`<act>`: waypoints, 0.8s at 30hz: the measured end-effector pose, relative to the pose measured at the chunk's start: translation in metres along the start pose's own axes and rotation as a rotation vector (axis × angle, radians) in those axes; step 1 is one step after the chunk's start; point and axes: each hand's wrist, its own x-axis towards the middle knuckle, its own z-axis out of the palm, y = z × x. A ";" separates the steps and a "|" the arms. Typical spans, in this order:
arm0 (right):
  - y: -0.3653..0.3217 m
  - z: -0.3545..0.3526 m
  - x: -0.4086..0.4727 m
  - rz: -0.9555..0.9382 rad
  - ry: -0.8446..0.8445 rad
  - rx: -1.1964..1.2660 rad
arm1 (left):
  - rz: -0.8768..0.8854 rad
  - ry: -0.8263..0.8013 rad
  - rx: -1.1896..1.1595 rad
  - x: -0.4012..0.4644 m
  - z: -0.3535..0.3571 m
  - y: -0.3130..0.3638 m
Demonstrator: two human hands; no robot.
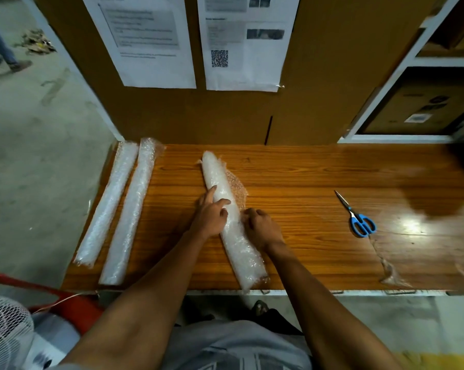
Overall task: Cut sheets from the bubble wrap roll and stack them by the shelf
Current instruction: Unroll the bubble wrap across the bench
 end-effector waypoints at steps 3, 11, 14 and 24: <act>-0.005 -0.002 0.002 0.115 -0.010 0.227 | -0.004 -0.077 -0.081 -0.007 0.008 0.003; 0.011 0.017 0.005 0.409 -0.057 0.762 | 0.092 -0.185 -0.211 -0.015 0.003 0.011; 0.014 0.017 0.007 0.412 -0.057 0.795 | 0.067 -0.177 -0.216 -0.016 0.004 0.015; 0.040 0.026 0.015 0.396 0.040 1.062 | 0.099 -0.146 0.040 -0.019 0.002 0.012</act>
